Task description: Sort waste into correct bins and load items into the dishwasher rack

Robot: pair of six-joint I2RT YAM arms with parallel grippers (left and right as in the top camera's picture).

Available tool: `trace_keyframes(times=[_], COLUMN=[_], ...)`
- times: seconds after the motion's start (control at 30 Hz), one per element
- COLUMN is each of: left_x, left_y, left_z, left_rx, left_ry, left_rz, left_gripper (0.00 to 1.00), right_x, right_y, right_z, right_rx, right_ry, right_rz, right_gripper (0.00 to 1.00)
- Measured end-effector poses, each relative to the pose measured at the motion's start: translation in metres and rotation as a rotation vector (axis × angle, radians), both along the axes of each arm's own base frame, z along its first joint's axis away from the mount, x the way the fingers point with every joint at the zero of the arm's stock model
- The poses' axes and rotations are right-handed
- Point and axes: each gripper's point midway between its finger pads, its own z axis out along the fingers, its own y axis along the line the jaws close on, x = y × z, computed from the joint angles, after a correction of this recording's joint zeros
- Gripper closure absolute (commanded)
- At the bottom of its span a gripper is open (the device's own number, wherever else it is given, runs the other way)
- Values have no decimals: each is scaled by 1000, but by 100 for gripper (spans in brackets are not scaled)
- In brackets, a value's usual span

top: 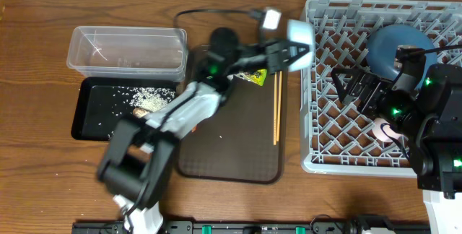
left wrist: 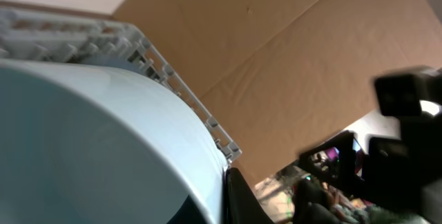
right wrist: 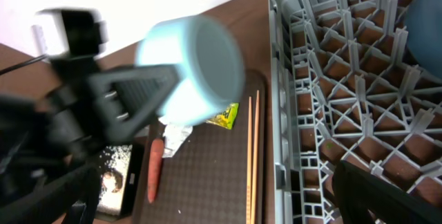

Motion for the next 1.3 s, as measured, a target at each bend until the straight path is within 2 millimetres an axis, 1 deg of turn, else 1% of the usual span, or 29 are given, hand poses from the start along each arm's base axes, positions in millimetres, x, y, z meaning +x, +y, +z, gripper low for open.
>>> trace_keyframes(times=[0.1,0.2,0.3,0.37,0.5,0.57,0.67,0.8,0.83,0.87,0.9,0.93,0.97,1.07,1.13,1.23,1.27,1.3], left_x=[6,9,5,0,-11,-16,-22,-25,-24,-22,-20,-18,-16,-5,4,17,20,24], left_y=[-31,-55,-75,-85,-104,-111,-119,-124,-124,-123,-122,-121,-119,-110,-102,-87,-83,-78], left_z=[-9,-14,-24,-33,-61,-70,-75,-80,-80,-80,-82,-83,-84,-84,-84,-85,-85,-85], left_rx=[-7,-15,-14,-7,19,18,-5,1,4,6,11,13,14,11,10,10,10,11], left_ry=[25,29,46,60,102,118,115,148,157,160,173,182,190,217,227,238,238,237], left_rz=[-41,-72,-105,-124,-153,-159,-167,-167,-165,-159,-156,-152,-148,-130,-119,-110,-110,-110], left_gripper=[94,94,94,94,94,94,94,93,87,72,60,52,51,50,44,42,36,27], right_x=[-2,-5,-7,-8,-10,-10,-10,-11,-11,-11,-11,-11,-12,-12,-12,-12,-12,-12], right_y=[0,-1,-1,-1,-1,-1,-1,-1,-1,-1,-1,-1,-1,-1,-1,-1,-1,-1], right_z=[-4,-8,-11,-12,-16,-18,-22,-26,-27,-27,-28,-28,-28,-29,-29,-29,-29,-29], right_rx=[1,1,0,-1,-2,-2,-3,-5,-6,-9,-10,-12,-13,-15,-17,-20,-20,-20], right_ry=[21,41,58,65,82,92,111,132,133,133,135,137,137,139,139,137,137,137], right_rz=[-3,-5,-6,-7,-7,-7,-8,-7,-6,-4,-3,-2,-1,1,3,5,5,5], right_gripper=[1,1,1,1,1,1,1,1,1,1,1,1,1,1,1,1,1,1])
